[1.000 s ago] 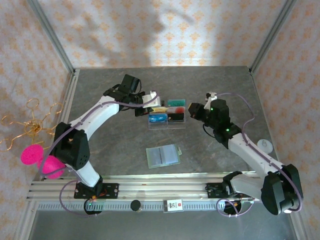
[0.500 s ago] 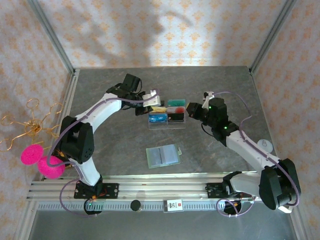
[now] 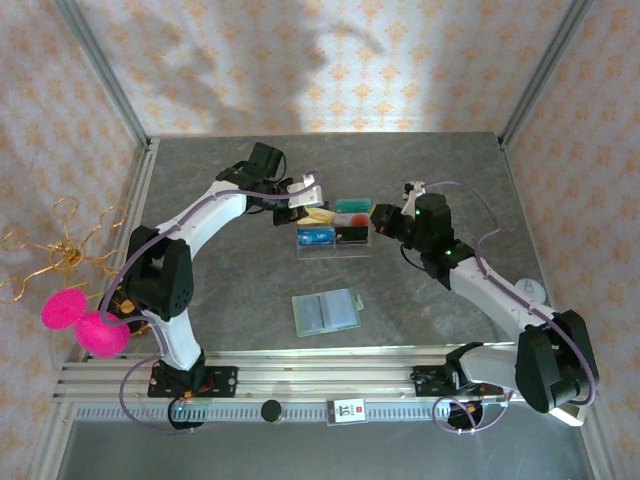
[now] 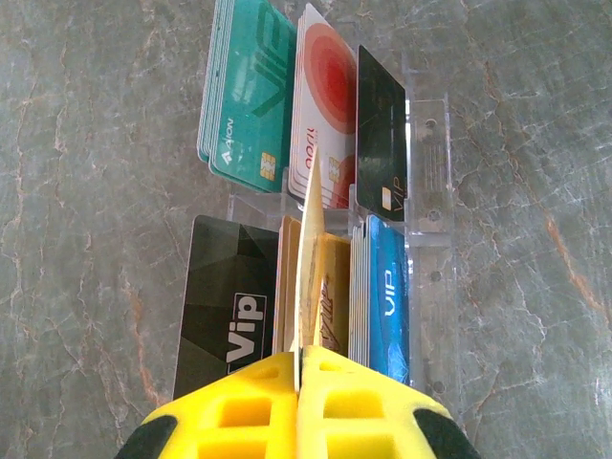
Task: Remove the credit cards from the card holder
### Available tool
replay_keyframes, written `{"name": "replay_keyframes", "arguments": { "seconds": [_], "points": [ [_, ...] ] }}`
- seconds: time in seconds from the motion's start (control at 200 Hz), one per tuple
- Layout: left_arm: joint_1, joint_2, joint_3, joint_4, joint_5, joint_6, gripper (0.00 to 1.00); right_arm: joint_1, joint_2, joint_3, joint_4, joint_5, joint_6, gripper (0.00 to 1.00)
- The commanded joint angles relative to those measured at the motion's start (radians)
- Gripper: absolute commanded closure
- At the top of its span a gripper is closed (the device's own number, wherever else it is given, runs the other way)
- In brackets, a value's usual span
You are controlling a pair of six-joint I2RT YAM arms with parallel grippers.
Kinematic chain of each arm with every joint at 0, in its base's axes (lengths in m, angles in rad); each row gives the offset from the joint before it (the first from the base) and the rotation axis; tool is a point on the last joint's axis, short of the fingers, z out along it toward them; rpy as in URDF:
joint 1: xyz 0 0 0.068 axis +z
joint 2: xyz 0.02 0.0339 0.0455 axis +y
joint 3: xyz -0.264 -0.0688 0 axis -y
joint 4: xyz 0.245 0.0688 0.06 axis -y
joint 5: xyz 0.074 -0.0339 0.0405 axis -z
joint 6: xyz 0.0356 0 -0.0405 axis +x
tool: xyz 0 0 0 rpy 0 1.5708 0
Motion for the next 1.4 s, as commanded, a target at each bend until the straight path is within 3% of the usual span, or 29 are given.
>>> {"name": "replay_keyframes", "arguments": {
  "seconds": [0.0, 0.466, 0.691, 0.886, 0.986, 1.096, 1.206, 1.392],
  "points": [
    [0.008, 0.018, 0.003, 0.007, -0.026, -0.023, 1.0, -0.005, -0.005, 0.03, 0.036, -0.02, -0.009, 0.92],
    [-0.017, 0.036, 0.001, 0.03, -0.115, -0.093, 1.0, -0.005, -0.02, 0.033, 0.011, -0.016, -0.017, 0.91],
    [-0.025, 0.022, -0.001, 0.057, -0.146, -0.133, 0.83, -0.005, -0.055, 0.03, 0.006, -0.018, -0.02, 0.9],
    [-0.02, -0.04, -0.017, 0.152, -0.139, -0.213, 0.72, -0.006, -0.067, 0.027, 0.002, -0.024, -0.021, 0.78],
    [-0.012, -0.07, -0.017, 0.198, -0.115, -0.255, 0.72, -0.006, -0.062, 0.03, -0.009, -0.04, -0.029, 0.72],
    [-0.009, -0.129, -0.023, 0.279, -0.058, -0.367, 0.73, 0.016, -0.052, 0.024, -0.023, -0.069, -0.065, 0.67],
    [-0.011, -0.245, -0.122, 0.486, 0.03, -0.585, 0.73, 0.107, -0.039, 0.027, -0.094, 0.013, -0.129, 0.66],
    [-0.029, -0.492, -0.545, 1.134, 0.048, -1.155, 0.66, 0.294, -0.031, -0.042, -0.103, 0.111, -0.143, 0.64]
  ]
}}
